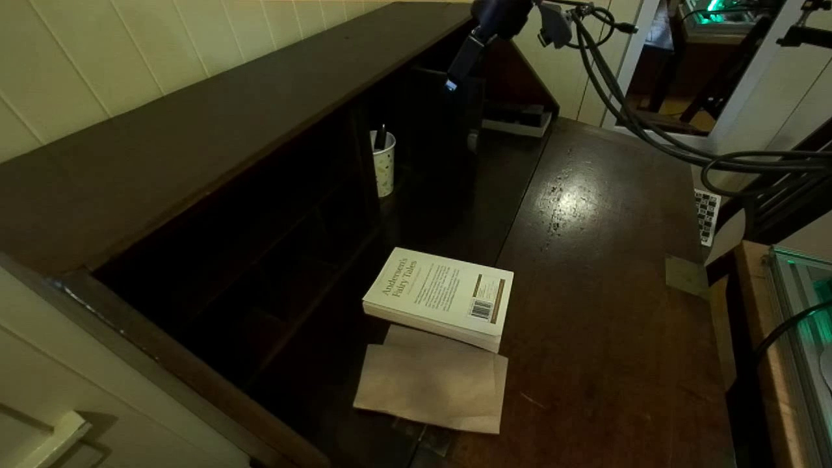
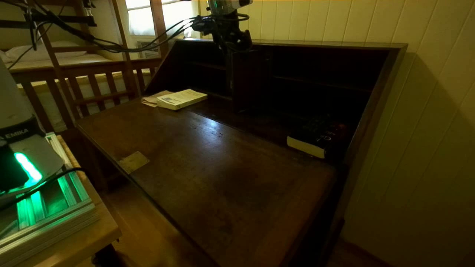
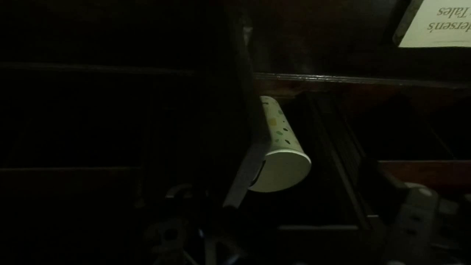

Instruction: Open the compartment on the dresser, put the cup inside then close it

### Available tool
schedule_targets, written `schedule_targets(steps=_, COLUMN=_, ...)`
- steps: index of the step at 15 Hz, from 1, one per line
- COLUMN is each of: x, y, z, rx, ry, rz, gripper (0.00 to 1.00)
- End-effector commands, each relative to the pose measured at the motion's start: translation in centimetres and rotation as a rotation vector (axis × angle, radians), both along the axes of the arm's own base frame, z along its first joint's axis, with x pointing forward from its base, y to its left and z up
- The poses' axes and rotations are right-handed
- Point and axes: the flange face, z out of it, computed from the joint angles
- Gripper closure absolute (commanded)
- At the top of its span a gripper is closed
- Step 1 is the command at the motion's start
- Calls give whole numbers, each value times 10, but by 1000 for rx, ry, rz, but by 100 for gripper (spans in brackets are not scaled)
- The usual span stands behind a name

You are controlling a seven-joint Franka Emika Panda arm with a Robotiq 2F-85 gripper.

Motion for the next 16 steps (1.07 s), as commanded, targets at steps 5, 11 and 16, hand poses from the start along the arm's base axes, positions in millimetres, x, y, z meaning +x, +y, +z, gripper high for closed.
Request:
schedule_targets(steps=5, x=31, y=33, z=-7, rx=38, ry=-13, rz=40, gripper=0)
schedule_targets(steps=11, x=54, y=59, z=-11, rx=66, ry=-32, rz=68, gripper=0)
schedule_targets(steps=16, x=59, y=73, z=-9, rx=57, ry=-36, rz=83, gripper=0)
